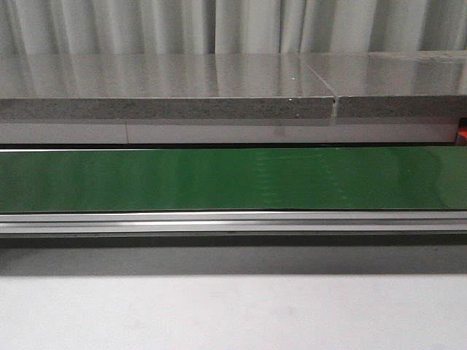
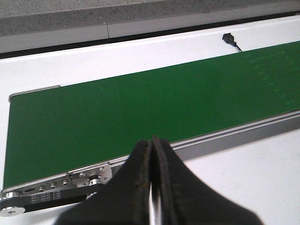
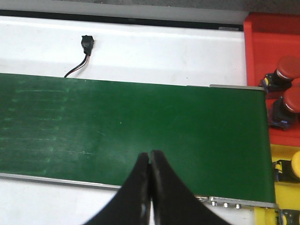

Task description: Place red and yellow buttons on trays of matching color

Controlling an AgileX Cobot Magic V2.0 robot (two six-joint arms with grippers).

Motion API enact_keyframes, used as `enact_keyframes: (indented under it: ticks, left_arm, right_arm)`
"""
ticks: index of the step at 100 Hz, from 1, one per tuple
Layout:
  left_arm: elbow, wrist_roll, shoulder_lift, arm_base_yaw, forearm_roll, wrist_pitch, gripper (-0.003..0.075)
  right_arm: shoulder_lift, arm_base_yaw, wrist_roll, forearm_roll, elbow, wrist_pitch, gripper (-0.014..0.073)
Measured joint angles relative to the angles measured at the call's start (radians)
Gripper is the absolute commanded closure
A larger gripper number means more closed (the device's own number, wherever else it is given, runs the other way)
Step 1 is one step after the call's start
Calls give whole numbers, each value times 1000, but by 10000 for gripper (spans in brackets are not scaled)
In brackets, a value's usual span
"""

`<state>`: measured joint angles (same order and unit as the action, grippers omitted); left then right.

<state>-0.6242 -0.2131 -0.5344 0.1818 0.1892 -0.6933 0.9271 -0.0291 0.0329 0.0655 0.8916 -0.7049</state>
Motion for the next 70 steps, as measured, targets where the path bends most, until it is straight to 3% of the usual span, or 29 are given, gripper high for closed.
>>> enact_keyframes:
  ticks: [27,70]
  left_arm:
    - [0,0,0,0,0,0,741]
    - [0,0,0,0,0,0,741]
  right_arm:
    - [-118,0,2,-10,-106,71,661]
    - [-417,0,0,-13,-554,593,661]
